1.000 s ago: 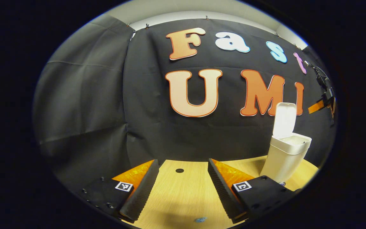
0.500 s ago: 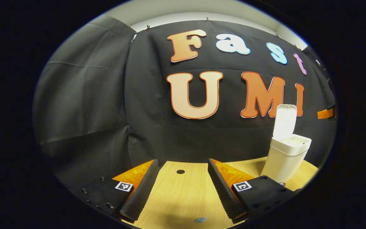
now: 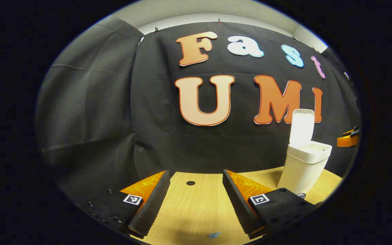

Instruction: Press the lid of the desktop garbage bin to open it, pick up the crumpled paper on the desktop and throw it into the bin, then pick up the pop can on the desktop and drop it into the bin, and finally close the garbage bin lid.

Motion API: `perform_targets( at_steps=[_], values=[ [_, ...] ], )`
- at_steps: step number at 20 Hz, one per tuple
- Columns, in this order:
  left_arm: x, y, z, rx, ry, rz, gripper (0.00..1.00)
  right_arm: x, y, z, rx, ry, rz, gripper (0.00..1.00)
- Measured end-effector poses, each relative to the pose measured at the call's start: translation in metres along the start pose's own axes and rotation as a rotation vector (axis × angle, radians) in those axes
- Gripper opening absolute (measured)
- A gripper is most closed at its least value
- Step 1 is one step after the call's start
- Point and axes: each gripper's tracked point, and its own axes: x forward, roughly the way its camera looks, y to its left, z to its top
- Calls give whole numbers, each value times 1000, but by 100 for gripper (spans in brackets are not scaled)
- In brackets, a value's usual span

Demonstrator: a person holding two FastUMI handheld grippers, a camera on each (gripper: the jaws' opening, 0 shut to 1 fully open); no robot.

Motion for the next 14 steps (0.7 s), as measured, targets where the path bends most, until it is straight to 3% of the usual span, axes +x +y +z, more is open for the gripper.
perform_targets(
  at_steps=[2, 14],
  values=[
    [1, -2, -10, 15, 9, -1, 99, 1, -3, -9, -16, 20, -22, 98],
    [-4, -14, -103, 8, 164, -41, 99, 4, 1, -52, -4, 160, -25, 99]
  ],
)
